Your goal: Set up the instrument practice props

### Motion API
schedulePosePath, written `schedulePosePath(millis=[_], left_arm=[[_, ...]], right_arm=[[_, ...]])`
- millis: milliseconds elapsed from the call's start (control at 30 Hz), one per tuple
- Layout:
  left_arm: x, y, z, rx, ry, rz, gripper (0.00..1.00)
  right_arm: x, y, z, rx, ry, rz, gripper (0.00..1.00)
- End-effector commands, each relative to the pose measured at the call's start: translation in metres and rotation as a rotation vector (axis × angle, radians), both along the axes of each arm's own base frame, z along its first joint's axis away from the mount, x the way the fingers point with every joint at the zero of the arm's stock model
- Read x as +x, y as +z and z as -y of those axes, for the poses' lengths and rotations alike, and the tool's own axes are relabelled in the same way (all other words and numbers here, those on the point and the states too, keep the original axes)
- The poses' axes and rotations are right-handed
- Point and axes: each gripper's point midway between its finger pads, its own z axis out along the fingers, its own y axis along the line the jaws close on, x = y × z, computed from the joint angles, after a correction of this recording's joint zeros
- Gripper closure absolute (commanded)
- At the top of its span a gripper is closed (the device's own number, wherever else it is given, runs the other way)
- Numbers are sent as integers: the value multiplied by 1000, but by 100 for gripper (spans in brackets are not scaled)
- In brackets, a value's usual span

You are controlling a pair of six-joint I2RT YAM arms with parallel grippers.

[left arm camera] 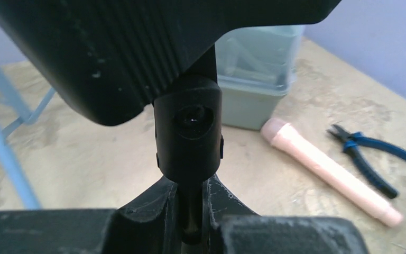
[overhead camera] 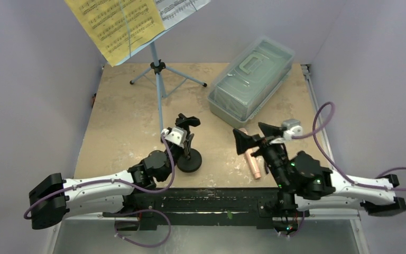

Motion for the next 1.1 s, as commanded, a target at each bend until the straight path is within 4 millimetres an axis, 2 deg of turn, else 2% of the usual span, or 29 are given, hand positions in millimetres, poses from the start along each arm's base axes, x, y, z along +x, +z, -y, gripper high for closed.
schedulePosePath(millis=[0, 67, 167, 267, 367, 433, 467, 533, 600, 667, 800, 933, 1067], left_arm=[[11, -9, -29, -79, 170, -21, 100], [13, -17, -28, -86, 183, -35, 100], [15, -30, -27, -93, 203, -50, 100], [14, -32, -30, -138, 212, -56, 100], [9, -33, -29, -174, 181, -60, 98], [7, -33, -28, -182, 164, -70, 92], [5, -34, -28, -181, 158, -81, 84], [1, -32, -27, -204, 131, -102, 63], [-3, -29, -26, -232, 107, -120, 37], [-8, -25, -24, -256, 79, -133, 22], [-18, -9, -20, -301, 8, -150, 15], [-32, -3, -21, -305, -61, -189, 14], [-49, 10, -27, -325, -131, -217, 14]], right_arm=[[27, -39, -51, -178, 41, -130, 1], [49, -63, -62, -262, 11, -191, 1], [78, -96, -62, -283, -21, -300, 1], [99, -129, -45, -236, -47, -414, 1], [107, -163, -22, -212, -90, -521, 1], [110, -183, -8, -221, -135, -576, 1], [111, -194, 1, -231, -162, -614, 1], [114, -213, 16, -255, -211, -683, 4], [117, -227, 24, -287, -241, -726, 4], [121, -239, 28, -335, -265, -756, 2], [130, -266, 34, -456, -301, -827, 1], [138, -289, 35, -532, -312, -874, 1], [144, -300, 33, -571, -311, -892, 5]])
